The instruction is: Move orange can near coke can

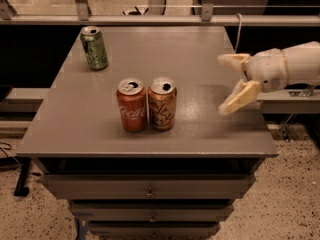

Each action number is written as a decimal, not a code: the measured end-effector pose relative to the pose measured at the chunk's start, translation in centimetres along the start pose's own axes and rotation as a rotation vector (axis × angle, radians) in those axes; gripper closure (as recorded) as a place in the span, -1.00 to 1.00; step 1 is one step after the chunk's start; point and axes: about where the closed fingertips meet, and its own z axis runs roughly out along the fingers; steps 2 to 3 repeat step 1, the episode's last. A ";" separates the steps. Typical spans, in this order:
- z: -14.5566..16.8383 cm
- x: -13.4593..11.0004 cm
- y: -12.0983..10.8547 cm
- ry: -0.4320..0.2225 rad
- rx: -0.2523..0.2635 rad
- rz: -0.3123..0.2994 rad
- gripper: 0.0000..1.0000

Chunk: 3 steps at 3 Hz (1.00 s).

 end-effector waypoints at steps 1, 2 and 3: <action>-4.6 0.0 -2.5 0.034 0.103 -0.018 -1.00; -4.6 0.0 -2.5 0.034 0.103 -0.018 -1.00; -4.6 0.0 -2.5 0.034 0.103 -0.018 -1.00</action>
Offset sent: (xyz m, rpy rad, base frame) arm 0.0000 0.0000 0.0000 0.0000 0.0000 0.0000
